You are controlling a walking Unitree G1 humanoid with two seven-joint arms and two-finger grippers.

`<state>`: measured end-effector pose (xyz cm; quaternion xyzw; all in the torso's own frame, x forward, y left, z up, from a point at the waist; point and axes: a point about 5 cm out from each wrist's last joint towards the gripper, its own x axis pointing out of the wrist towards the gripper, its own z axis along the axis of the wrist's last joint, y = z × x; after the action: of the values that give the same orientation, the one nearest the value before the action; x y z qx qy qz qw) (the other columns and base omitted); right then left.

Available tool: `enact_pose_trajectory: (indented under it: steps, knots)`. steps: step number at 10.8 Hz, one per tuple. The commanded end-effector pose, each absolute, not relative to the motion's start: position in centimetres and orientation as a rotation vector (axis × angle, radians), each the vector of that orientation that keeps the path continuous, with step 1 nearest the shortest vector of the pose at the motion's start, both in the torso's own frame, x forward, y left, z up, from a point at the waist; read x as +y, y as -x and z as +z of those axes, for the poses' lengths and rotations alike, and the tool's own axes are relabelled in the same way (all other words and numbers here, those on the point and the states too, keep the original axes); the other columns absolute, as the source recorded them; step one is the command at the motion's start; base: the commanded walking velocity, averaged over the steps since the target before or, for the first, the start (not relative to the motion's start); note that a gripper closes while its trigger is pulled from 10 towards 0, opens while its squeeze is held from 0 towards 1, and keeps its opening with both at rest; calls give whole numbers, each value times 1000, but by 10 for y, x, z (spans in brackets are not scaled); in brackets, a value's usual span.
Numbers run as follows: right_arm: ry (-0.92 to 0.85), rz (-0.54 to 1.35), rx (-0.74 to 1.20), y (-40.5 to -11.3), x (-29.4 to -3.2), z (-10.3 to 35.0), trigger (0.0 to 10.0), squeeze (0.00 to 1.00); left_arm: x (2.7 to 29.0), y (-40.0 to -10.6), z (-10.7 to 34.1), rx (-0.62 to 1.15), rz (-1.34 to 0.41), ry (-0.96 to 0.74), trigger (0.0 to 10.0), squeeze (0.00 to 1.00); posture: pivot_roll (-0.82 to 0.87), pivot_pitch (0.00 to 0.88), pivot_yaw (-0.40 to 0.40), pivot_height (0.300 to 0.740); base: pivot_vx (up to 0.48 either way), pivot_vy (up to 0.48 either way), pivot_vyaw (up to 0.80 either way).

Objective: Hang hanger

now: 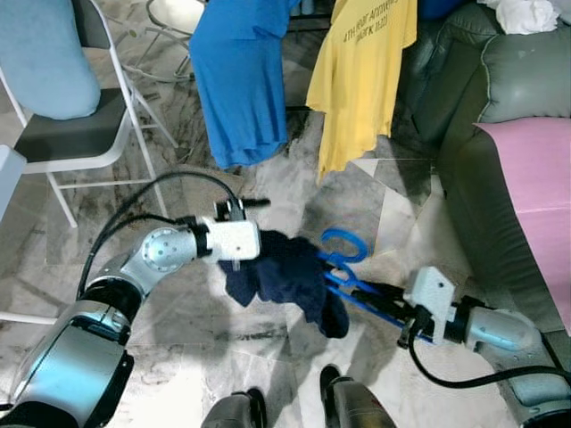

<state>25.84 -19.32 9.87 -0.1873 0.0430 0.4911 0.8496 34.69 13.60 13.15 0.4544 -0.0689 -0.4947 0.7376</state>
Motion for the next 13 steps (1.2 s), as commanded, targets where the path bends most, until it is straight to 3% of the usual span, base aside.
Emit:
enact_pose_trajectory:
  steps: [1, 7, 13]
  knots:
    - [420, 1085, 71, -257, -191, 100, 10000, 0, 140, -341, 121, -88, -1159, -987, 0, 0, -98, 258, 129, 740, 0, 0, 0]
    - [525, 1072, 45, -267, -197, 105, 10000, 0, 135, -341, 119, -6, -1249, -949, 0, 0, -99, 241, 130, 740, 0, 0, 0]
    - [600, 1032, -14, -281, -192, 104, 10000, 0, 122, -345, 129, -38, -1283, -890, 0, 0, -91, 248, 141, 740, 0, 0, 0]
